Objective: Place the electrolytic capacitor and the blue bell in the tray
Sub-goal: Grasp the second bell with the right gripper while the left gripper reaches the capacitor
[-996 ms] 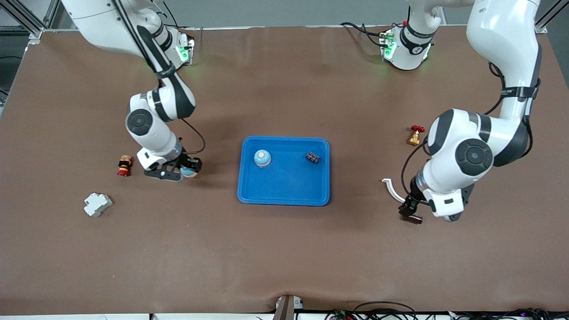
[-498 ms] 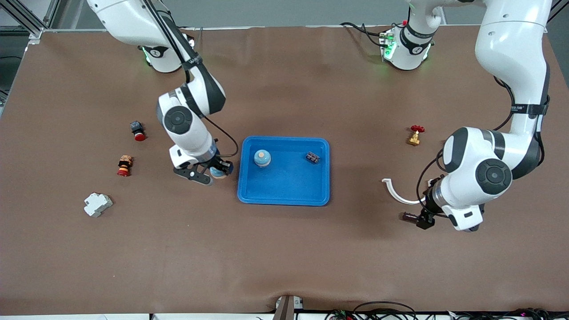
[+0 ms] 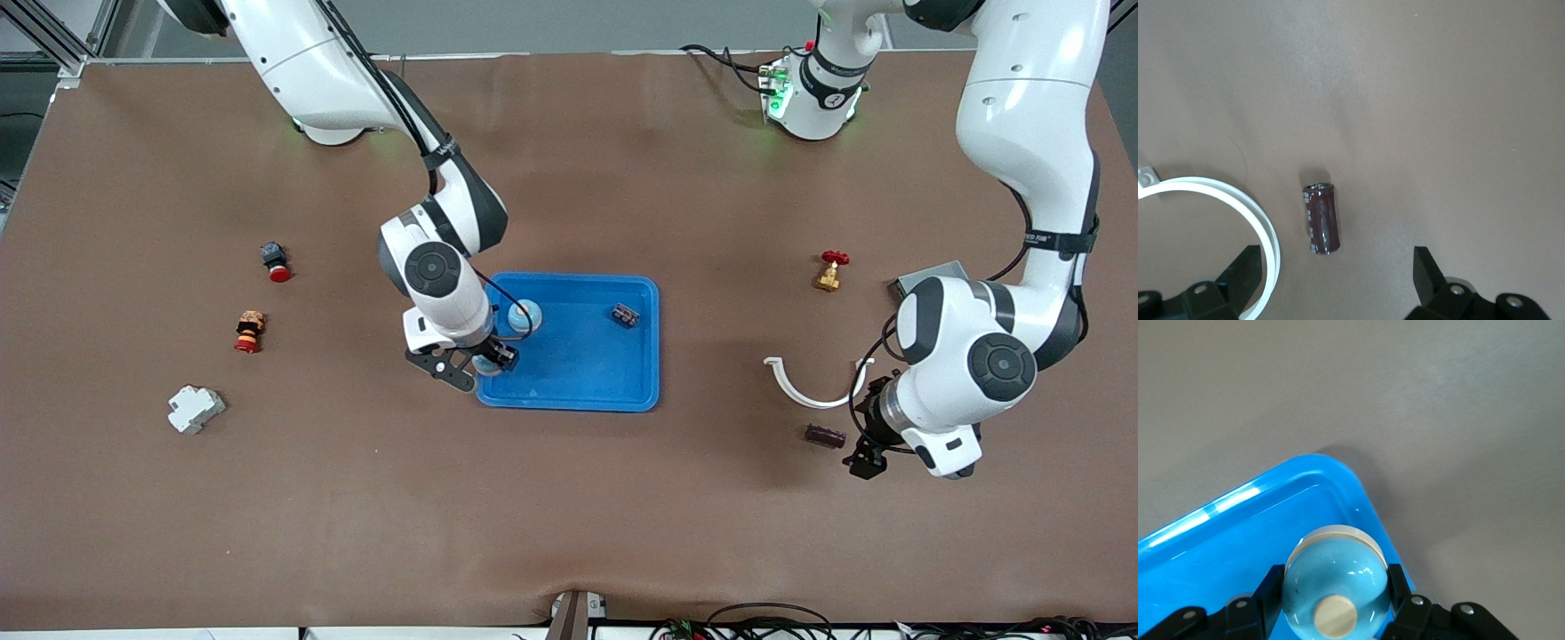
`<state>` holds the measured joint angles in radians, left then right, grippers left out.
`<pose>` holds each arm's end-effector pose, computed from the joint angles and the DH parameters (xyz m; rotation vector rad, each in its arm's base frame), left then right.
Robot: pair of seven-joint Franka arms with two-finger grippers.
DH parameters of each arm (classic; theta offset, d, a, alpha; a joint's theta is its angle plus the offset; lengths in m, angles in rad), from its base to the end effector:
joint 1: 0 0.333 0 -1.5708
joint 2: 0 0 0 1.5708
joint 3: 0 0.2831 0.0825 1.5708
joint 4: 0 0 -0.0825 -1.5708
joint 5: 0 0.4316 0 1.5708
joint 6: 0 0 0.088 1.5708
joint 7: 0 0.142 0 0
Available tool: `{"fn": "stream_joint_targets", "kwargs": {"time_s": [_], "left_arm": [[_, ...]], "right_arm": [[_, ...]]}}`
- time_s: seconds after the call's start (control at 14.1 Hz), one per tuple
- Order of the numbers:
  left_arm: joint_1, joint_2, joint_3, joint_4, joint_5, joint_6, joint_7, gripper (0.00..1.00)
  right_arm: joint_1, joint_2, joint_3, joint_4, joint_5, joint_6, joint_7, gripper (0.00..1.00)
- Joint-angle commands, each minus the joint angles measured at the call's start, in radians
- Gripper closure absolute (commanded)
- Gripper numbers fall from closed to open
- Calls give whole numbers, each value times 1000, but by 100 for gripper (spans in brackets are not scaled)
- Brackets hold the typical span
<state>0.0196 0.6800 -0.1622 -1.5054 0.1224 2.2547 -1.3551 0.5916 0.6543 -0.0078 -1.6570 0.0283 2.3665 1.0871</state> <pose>0.7361 -0.0871 0.1894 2.5645 1.7140 0.0871 0.5898 0.3911 0.1402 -2.9855 0.7962 -0.0393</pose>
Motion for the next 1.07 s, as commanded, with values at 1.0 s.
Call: {"fn": "stream_joint_targets", "kwargs": {"time_s": [1.0], "left_arm": [[-23, 111, -3, 19, 20, 79, -6, 0]], "right_arm": [[79, 130, -18, 102, -31, 0, 135, 100]]}}
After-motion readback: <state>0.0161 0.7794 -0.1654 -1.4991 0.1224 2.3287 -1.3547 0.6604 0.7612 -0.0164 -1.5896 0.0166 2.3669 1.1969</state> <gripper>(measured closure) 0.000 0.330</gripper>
